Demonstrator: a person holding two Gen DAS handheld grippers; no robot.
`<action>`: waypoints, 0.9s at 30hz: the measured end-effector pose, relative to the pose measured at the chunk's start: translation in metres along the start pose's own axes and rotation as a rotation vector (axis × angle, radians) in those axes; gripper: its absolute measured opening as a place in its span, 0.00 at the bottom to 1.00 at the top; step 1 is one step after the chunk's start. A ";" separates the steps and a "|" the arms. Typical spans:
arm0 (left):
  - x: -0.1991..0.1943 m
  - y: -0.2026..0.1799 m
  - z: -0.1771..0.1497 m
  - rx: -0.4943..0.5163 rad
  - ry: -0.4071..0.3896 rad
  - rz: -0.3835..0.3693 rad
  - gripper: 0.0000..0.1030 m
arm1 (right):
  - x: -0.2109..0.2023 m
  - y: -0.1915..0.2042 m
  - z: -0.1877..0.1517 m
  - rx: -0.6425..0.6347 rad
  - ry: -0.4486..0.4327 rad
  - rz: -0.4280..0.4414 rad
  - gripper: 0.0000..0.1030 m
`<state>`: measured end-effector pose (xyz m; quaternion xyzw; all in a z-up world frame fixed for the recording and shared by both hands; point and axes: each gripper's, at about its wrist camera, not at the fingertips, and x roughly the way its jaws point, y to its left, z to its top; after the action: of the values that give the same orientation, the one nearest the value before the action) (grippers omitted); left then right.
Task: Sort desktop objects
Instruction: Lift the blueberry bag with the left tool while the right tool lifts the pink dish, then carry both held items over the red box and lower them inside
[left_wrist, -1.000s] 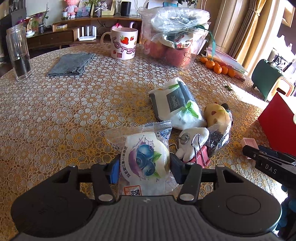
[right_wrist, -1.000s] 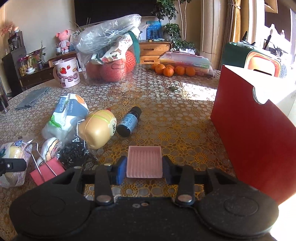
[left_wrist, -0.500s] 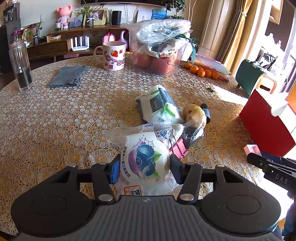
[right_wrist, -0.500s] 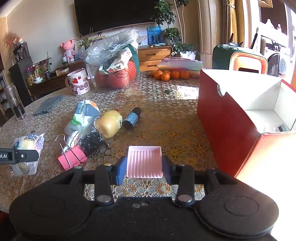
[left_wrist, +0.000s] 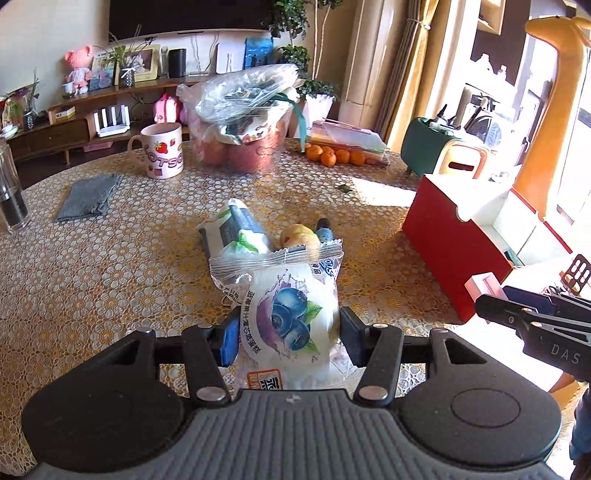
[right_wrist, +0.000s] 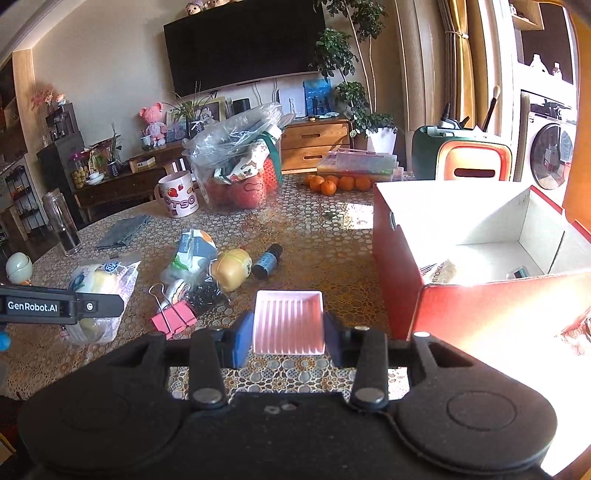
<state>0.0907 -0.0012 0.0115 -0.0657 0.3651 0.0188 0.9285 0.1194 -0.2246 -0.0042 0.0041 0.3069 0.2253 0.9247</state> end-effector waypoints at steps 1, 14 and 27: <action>0.000 -0.004 0.001 0.010 -0.001 -0.007 0.52 | -0.004 -0.002 0.001 0.000 -0.006 -0.001 0.39; 0.004 -0.082 0.021 0.161 -0.016 -0.132 0.52 | -0.042 -0.043 0.015 0.041 -0.063 -0.041 0.39; 0.030 -0.160 0.040 0.299 0.006 -0.234 0.52 | -0.059 -0.098 0.022 0.071 -0.094 -0.148 0.39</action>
<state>0.1524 -0.1552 0.0374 0.0312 0.3563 -0.1438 0.9227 0.1305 -0.3348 0.0330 0.0248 0.2705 0.1451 0.9514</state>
